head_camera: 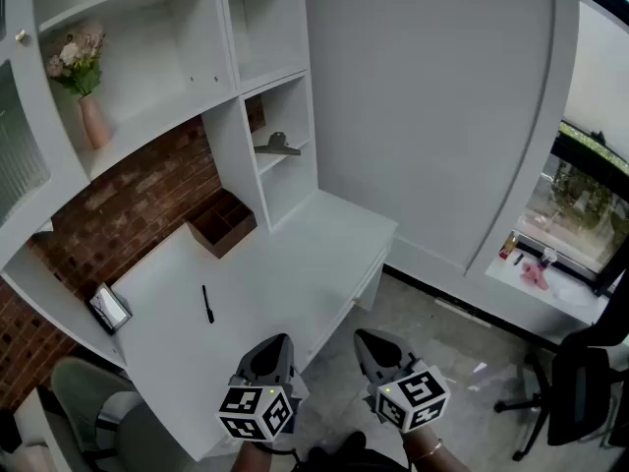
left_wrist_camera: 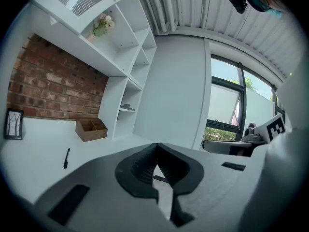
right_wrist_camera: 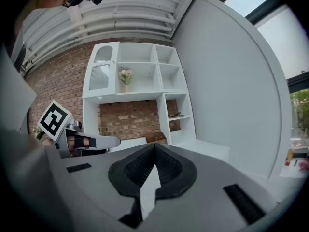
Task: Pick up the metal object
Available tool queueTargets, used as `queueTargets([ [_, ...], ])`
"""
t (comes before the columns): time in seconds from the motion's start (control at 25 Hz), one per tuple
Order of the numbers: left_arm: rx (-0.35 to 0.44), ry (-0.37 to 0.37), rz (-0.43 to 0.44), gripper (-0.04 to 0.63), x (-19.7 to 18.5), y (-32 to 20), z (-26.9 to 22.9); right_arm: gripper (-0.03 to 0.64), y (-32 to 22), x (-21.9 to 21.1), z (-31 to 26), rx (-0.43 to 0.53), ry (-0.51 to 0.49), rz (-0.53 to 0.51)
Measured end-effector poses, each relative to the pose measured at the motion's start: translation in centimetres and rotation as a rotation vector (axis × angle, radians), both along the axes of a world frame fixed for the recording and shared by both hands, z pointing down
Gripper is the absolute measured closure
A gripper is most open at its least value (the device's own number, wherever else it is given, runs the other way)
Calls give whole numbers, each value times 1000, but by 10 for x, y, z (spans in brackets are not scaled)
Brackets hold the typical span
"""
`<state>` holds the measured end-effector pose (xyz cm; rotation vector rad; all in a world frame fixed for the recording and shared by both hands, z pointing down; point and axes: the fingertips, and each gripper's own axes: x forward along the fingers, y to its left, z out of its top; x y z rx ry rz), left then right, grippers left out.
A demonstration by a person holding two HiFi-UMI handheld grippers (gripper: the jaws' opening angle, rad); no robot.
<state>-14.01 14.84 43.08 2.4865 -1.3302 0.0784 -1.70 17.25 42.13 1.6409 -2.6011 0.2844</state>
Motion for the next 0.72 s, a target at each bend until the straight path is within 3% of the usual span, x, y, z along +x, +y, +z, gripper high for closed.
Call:
queueTargets([
  [0.28, -4, -27, -7, 586, 12, -6, 1, 612, 0, 8, 3, -15, -48, -26],
  [0.72, 47, -59, -33, 586, 41, -10, -14, 612, -7, 37, -15, 61, -61, -50],
])
